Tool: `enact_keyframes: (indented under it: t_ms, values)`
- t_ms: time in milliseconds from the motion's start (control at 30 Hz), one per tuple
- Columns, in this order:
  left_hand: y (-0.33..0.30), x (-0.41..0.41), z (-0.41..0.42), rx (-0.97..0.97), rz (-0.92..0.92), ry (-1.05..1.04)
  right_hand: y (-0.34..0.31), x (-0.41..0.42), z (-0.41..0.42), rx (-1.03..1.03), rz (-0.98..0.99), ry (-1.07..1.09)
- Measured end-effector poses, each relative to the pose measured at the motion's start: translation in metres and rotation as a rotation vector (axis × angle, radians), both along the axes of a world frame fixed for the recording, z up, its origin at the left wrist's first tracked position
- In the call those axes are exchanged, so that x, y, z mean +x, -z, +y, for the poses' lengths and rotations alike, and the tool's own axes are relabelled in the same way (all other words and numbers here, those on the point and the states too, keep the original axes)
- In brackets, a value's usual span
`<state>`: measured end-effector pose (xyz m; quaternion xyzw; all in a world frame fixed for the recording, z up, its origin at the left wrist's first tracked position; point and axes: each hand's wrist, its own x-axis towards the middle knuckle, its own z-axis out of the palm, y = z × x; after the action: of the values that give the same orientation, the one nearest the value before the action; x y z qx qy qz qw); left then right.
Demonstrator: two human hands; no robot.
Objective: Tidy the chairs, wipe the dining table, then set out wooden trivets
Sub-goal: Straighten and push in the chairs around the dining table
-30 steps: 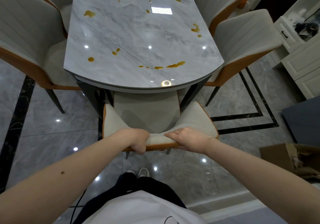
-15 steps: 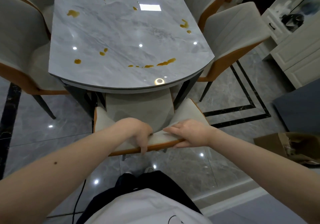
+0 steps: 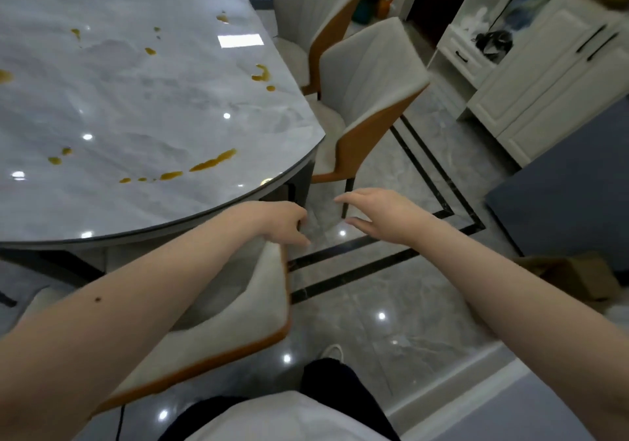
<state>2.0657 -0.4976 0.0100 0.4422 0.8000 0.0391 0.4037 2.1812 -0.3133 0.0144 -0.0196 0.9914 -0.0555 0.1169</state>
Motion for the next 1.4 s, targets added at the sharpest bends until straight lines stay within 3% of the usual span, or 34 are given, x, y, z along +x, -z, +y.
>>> enact_keyframes:
  t_ms: [267,433,833,1067,1400]
  values:
    - [-0.006,0.009,0.177,0.068,-0.007,-0.091,-0.019,0.014,0.163,0.007,0.012,0.076]
    - [-0.014,-0.009,0.242,0.123,0.001,-0.125,-0.027,-0.001,0.231,-0.010,0.076,0.111]
    - [-0.028,-0.113,0.442,0.178,0.125,-0.259,-0.023,-0.133,0.430,0.024,0.100,0.064]
    - [-0.014,-0.166,0.525,0.098,0.110,-0.398,-0.028,-0.216,0.521,0.049,0.066,-0.037]
    - [0.017,-0.240,0.598,0.000,0.114,-0.727,-0.001,-0.367,0.586,-0.051,0.022,-0.486]
